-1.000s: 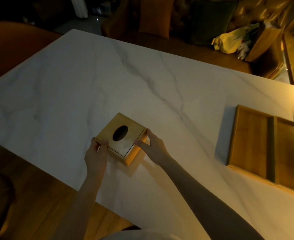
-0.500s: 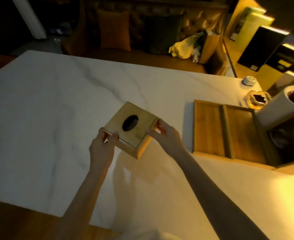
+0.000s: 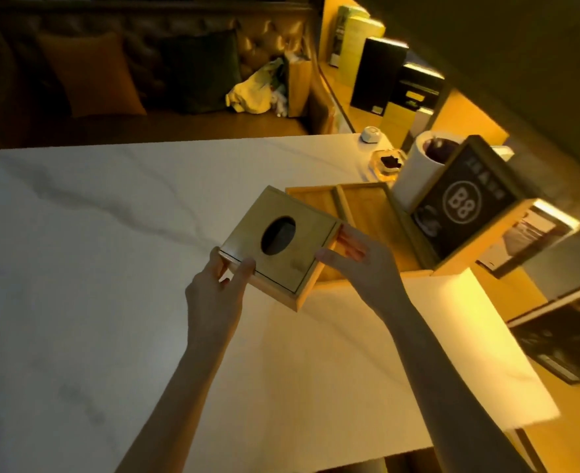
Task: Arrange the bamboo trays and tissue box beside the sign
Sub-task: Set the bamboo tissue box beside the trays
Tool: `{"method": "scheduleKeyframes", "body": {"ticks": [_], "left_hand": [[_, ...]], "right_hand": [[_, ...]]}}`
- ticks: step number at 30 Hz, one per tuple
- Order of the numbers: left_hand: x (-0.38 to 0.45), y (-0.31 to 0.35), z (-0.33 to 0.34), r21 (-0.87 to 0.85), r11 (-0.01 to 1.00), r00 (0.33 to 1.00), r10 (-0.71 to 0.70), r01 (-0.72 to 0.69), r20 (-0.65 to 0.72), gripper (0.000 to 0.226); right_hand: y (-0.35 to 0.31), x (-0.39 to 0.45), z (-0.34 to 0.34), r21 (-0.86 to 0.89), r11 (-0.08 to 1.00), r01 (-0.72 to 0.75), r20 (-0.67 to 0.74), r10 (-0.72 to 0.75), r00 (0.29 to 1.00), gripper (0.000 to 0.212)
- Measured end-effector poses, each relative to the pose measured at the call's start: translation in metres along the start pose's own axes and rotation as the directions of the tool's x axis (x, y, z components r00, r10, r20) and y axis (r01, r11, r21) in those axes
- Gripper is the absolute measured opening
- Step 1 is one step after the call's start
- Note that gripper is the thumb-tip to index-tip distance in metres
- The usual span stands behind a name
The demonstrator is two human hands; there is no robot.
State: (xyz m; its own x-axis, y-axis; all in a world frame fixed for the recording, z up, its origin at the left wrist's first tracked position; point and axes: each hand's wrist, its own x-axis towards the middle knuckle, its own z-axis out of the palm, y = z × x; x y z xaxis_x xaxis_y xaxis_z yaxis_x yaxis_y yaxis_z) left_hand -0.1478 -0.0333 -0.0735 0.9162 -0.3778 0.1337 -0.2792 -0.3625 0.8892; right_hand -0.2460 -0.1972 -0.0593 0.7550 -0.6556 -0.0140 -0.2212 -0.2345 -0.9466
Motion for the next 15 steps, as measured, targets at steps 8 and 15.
{"method": "scheduleKeyframes", "body": {"ticks": [8, 15], "left_hand": [[-0.016, 0.013, 0.077, 0.040, 0.995, 0.964, 0.078, -0.091, 0.252, 0.033], [-0.040, 0.019, 0.133, 0.077, 0.995, 0.911, 0.032, -0.070, 0.411, 0.049]], "right_hand": [[0.043, -0.041, -0.063, -0.011, 0.966, -0.257, -0.288, 0.243, 0.926, 0.064], [0.076, -0.076, -0.098, 0.058, 0.925, -0.375, -0.407, 0.365, 0.838, 0.061]]}}
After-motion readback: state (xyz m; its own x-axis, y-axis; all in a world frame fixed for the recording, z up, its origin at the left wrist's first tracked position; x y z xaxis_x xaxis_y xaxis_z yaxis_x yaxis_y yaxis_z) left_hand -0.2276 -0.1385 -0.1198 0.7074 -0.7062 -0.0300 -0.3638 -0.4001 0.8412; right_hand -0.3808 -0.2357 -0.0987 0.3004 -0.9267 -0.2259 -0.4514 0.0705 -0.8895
